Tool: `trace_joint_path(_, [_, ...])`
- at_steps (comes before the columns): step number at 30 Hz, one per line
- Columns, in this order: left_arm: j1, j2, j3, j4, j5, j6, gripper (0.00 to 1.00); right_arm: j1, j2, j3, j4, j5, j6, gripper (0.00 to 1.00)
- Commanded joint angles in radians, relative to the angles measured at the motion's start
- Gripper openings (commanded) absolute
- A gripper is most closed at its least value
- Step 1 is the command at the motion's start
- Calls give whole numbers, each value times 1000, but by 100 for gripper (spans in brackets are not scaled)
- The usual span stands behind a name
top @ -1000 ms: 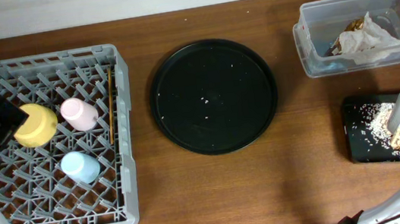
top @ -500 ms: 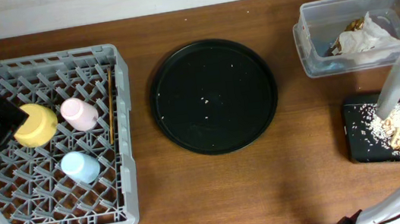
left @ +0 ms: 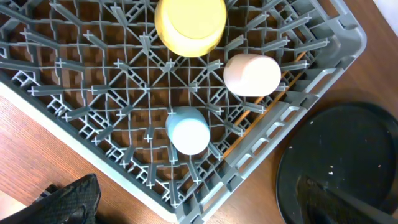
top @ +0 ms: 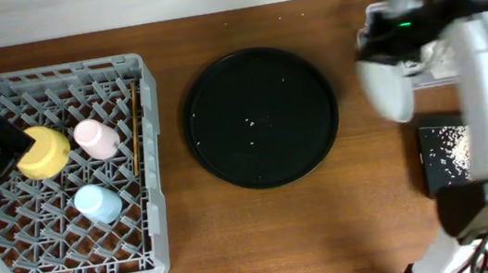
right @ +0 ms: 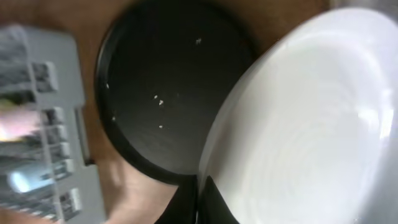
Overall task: Sort waste into correct bins and load items into the dishwasher rack
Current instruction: 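Carry the empty plate left and stand it upright in the rack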
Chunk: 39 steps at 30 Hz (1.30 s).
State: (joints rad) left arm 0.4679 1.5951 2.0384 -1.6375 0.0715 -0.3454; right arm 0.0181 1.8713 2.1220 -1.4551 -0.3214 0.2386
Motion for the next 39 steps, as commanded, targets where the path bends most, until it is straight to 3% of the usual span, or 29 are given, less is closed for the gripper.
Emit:
trace_joint_path(1, [7, 6, -1, 2, 3, -10, 100, 267, 23, -1, 84, 351, 145, 4])
trace_joint_path(6, [7, 6, -1, 2, 3, -10, 100, 544, 77, -1, 336, 321, 288, 4])
trace_joint_path(10, [7, 6, -1, 2, 3, -10, 100, 662, 78, -1, 592, 206, 452, 4])
trace_joint_path(14, [7, 6, -1, 2, 3, -10, 100, 700, 130, -2, 817, -14, 648, 4])
trace_joint_path(24, [7, 6, -1, 2, 3, -10, 100, 708, 382, -2, 1365, -327, 933, 4])
trace_joint_path(37, [7, 6, -1, 2, 3, -10, 100, 710, 446, -5, 1304, -167, 919, 4])
trace_joint_path(39, [7, 6, -1, 2, 3, -10, 100, 710, 446, -5, 1296, -142, 918, 9])
